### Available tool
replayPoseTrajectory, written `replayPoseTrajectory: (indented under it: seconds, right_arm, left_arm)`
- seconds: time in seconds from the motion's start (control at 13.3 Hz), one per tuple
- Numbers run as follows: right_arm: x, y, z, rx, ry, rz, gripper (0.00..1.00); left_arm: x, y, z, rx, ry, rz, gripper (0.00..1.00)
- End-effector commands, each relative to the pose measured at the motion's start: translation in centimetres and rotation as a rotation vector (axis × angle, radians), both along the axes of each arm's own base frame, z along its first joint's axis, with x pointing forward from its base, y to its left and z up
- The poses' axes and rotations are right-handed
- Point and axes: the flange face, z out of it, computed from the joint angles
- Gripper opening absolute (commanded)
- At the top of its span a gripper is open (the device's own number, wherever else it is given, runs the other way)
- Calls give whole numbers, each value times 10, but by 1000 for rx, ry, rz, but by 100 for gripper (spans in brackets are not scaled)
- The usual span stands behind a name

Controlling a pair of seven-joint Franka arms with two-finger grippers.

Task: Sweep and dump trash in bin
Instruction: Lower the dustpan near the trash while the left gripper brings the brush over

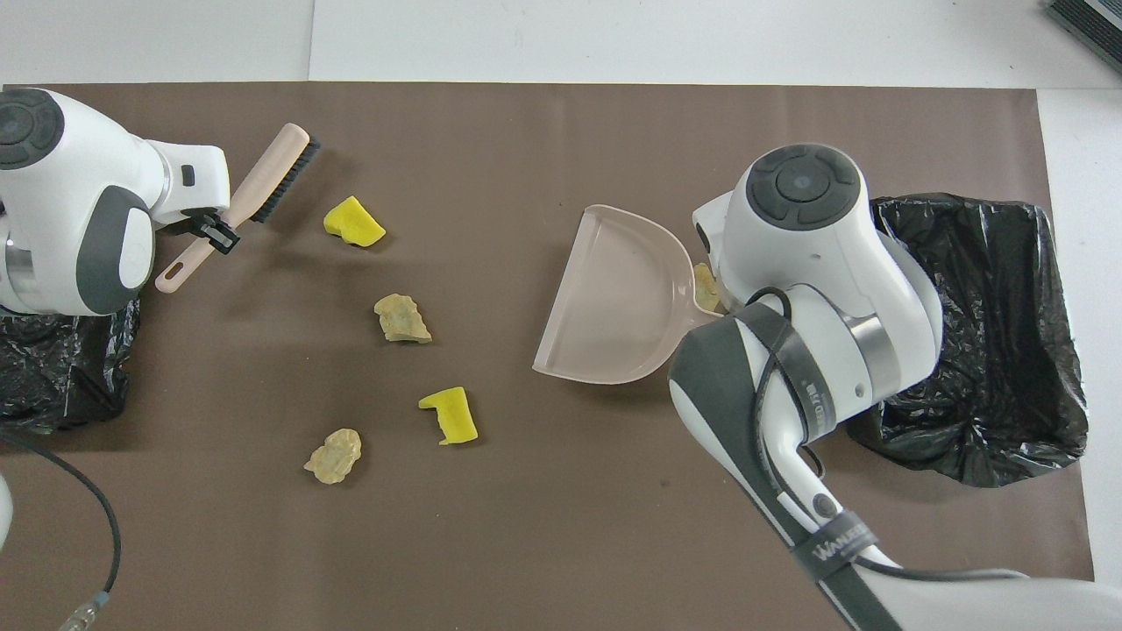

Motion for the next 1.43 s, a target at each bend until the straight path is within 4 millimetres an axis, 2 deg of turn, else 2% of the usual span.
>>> replayPoseTrajectory:
  seconds: [0.0, 0.08, 0.23, 0.45, 0.9, 1.05, 1.35]
  right_arm:
    - [-55, 0, -16, -11, -53, 71, 0]
    - [-68, -4, -24, -11, -59, 68, 0]
    - [-86, -7, -32, -15, -52, 35, 0]
    - [-105, 24, -44, -37, -23, 40, 0]
    - [-114, 30, -54, -56, -12, 11, 0]
    - [-119, 43, -62, -62, -19, -2, 0]
    - [-120, 44, -61, -60, -21, 8, 0]
  left_arm:
    - [-1, -9, -4, 36, 29, -66, 0]
    - [-6, -12, -7, 40, 66, -69, 0]
    - [-21, -35, -13, 51, 135, -104, 0]
    - [-56, -57, -24, 65, 233, -139, 0]
    - [-142, -112, -39, 59, 354, -217, 0]
    - [-157, -142, -39, 36, 374, -196, 0]
    - [-192, -209, -33, 40, 391, -146, 0]
